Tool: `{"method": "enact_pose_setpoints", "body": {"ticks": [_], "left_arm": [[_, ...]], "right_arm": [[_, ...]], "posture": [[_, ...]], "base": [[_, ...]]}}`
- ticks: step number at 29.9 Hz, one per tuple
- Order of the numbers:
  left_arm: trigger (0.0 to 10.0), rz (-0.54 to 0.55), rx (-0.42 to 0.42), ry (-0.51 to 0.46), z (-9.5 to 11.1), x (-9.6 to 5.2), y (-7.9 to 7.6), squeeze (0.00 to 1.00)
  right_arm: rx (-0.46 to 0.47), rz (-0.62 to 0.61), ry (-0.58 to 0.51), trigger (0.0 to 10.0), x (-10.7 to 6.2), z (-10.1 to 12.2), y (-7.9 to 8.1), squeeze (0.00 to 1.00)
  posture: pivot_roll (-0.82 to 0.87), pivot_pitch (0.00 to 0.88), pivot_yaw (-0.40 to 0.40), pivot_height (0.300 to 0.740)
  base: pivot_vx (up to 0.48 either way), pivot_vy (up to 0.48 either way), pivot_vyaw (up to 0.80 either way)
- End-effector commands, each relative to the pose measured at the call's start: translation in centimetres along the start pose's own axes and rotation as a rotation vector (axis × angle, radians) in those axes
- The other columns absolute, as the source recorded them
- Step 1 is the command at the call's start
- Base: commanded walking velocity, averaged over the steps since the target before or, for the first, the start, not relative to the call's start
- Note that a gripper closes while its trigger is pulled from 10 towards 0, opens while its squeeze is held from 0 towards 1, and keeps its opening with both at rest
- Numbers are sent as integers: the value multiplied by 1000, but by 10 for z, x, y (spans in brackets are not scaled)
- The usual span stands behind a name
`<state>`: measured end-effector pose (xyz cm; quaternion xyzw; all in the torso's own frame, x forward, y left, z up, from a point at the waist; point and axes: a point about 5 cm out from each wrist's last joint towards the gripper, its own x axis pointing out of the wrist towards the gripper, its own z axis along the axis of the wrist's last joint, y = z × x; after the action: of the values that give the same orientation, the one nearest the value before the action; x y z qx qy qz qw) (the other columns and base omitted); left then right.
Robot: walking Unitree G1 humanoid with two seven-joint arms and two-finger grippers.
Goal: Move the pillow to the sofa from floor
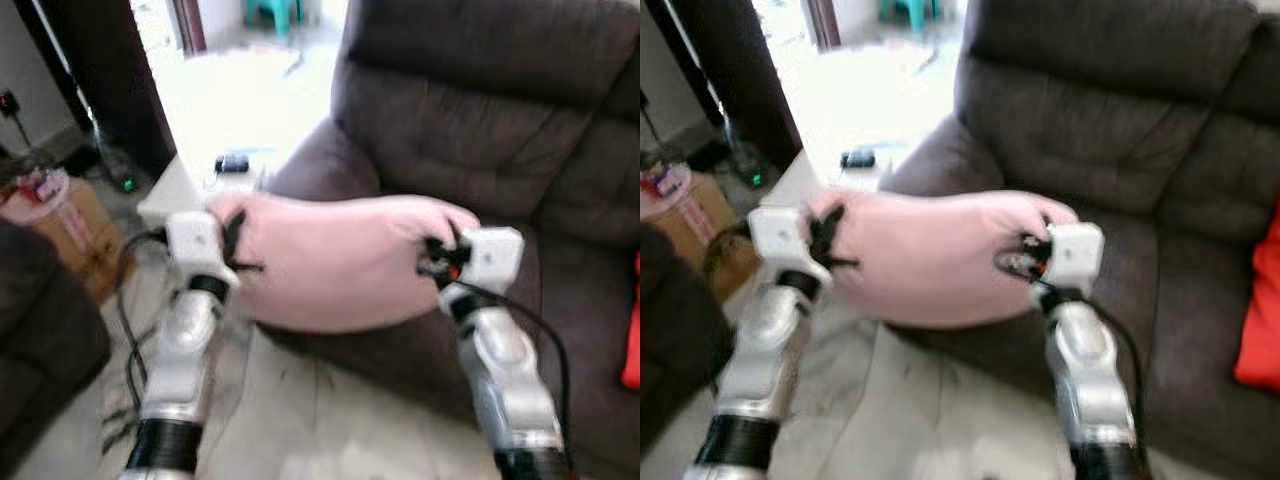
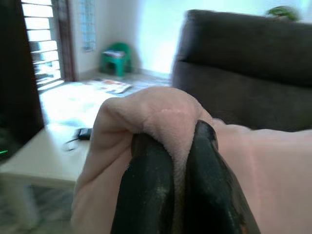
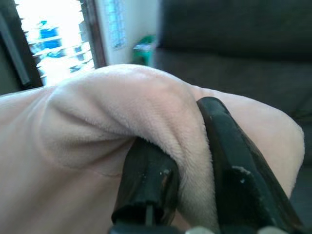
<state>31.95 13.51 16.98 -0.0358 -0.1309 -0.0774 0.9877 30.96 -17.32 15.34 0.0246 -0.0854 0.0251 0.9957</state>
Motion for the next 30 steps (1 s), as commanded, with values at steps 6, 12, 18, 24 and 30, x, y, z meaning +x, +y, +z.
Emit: {"method": "enact_pose_setpoints", "body": {"ticks": [6,12,18,24,30], "left_arm": [[10000,17,19,-110,31,8,7,0],[10000,-7,35,-153,44,13,3,0],[10000,-29,40,-194,59,17,-1,0],[10000,-33,40,-194,60,17,-1,0],[10000,-38,39,-184,59,16,-2,0]], "right_arm": [[21,14,-165,10000,5,33,6,0],[24,14,-205,10000,7,41,8,0],[21,-15,-272,10000,11,57,3,0],[19,-22,-275,10000,11,58,3,0],[21,-24,-269,10000,11,56,2,0]], "posture": [[-27,94,-53,740],[-27,93,-53,740],[-27,94,-54,740],[-26,95,-53,740],[-27,96,-53,740]], "base": [[319,0,0],[321,0,0],[321,0,0],[322,0,0],[321,0,0]]}}
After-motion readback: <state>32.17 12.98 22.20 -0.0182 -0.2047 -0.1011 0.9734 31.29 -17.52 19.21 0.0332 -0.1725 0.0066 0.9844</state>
